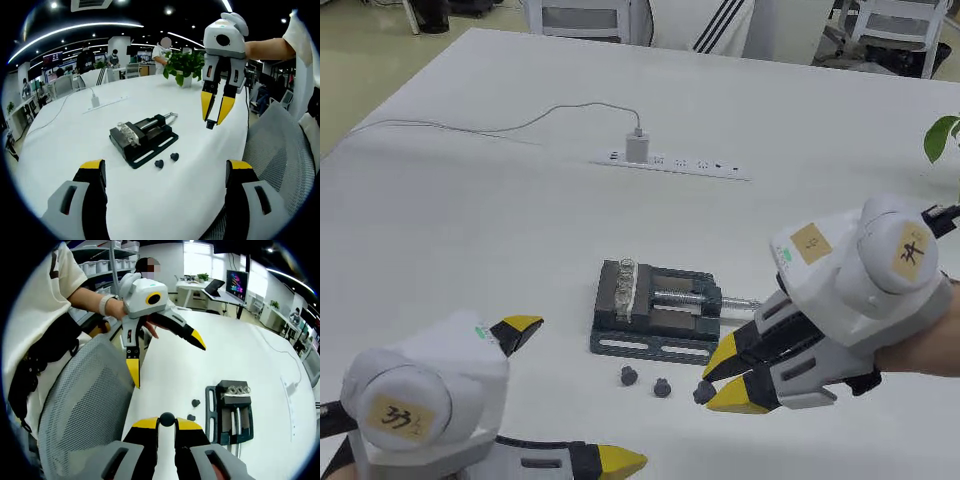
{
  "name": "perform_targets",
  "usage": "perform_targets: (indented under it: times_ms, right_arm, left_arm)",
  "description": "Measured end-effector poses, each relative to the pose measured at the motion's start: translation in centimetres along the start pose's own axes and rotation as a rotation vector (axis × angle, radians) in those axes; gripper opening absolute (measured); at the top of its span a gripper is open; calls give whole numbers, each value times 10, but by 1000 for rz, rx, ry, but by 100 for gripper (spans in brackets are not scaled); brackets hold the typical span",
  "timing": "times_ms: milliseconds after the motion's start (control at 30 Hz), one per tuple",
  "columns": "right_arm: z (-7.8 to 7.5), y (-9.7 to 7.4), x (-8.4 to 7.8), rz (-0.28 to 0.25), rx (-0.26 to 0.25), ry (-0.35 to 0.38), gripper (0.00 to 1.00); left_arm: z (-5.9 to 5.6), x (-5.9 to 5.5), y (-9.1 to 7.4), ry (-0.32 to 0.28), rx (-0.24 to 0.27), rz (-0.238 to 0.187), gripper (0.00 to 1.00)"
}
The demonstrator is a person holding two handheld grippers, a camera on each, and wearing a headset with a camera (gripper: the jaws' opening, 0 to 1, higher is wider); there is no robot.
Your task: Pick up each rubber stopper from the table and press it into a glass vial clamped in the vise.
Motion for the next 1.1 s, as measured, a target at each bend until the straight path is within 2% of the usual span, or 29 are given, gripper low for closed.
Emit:
perform_targets:
  times_ms: [433,700,933,1100]
  right_arm:
    - [-45,-3,20,52,-12,-64,7]
    - [-84,1,36,101,-15,-93,7]
    - [-114,8,46,164,4,-126,7]
    - [-132,15,53,228,20,-165,7]
  left_arm:
    - [12,-4,-2,-11,20,3,99]
    - [25,-6,-3,-23,19,-4,98]
    - [34,-9,-1,-26,8,0,98]
    - [39,-11,1,-24,4,5,97]
Point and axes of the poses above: the centre of the closed fingertips' face, and the gripper's own axes: y roughly forward along the fingers, z roughly to its left, x roughly out of its top, the point moved 10 cm from there along -y, roughly backward along the fingers, and after that the axes turned 4 degrees about -z, right-handed, at the moved point
